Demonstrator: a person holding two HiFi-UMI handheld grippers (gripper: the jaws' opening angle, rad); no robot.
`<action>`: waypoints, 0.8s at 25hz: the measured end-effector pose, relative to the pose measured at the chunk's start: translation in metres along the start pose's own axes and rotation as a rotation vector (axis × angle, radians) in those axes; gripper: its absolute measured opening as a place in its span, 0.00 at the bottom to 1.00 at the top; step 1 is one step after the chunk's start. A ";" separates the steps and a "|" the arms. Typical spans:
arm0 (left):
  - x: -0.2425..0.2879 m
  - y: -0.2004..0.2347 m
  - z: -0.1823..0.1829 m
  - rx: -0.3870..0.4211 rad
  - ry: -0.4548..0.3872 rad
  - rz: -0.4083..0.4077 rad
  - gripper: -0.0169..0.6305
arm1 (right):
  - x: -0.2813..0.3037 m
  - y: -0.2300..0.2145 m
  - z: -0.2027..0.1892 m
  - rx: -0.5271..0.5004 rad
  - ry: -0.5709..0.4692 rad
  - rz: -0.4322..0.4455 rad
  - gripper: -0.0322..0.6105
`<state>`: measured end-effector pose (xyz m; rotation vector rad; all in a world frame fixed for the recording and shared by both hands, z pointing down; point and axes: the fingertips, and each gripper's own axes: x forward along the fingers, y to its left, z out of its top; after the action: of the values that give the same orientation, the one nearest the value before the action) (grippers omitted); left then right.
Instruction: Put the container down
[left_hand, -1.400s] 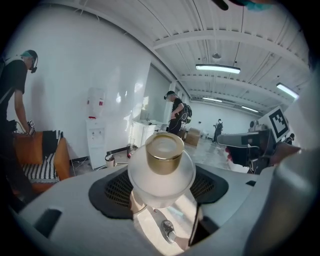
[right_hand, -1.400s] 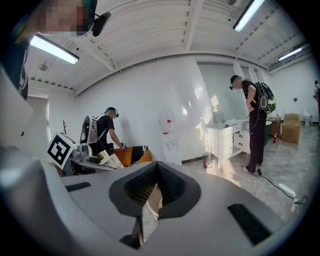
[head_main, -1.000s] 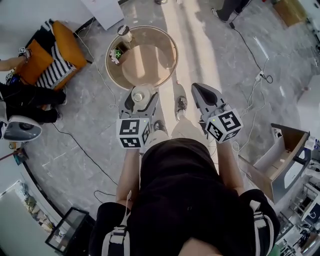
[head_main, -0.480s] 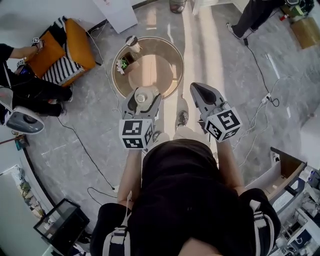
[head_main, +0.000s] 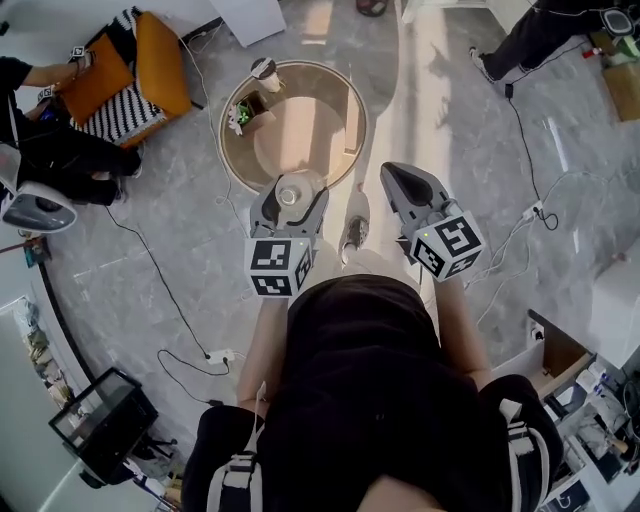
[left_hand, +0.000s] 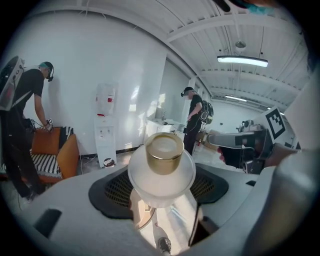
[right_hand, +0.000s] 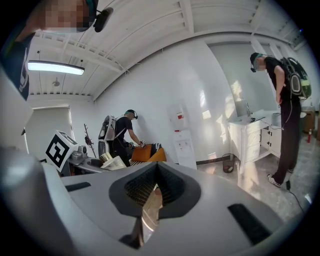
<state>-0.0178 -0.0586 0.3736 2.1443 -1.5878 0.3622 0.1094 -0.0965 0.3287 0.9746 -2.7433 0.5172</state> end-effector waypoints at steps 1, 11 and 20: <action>0.002 -0.001 -0.002 0.000 0.007 0.002 0.56 | 0.001 -0.001 0.000 0.003 0.002 0.005 0.05; 0.017 0.012 -0.017 0.016 0.045 -0.002 0.56 | 0.027 -0.003 -0.016 0.024 0.059 0.027 0.05; 0.042 0.046 -0.009 0.070 0.083 -0.047 0.56 | 0.063 -0.005 -0.004 0.026 0.079 -0.011 0.05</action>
<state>-0.0486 -0.0998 0.4098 2.1854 -1.4967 0.4913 0.0644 -0.1350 0.3517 0.9533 -2.6668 0.5783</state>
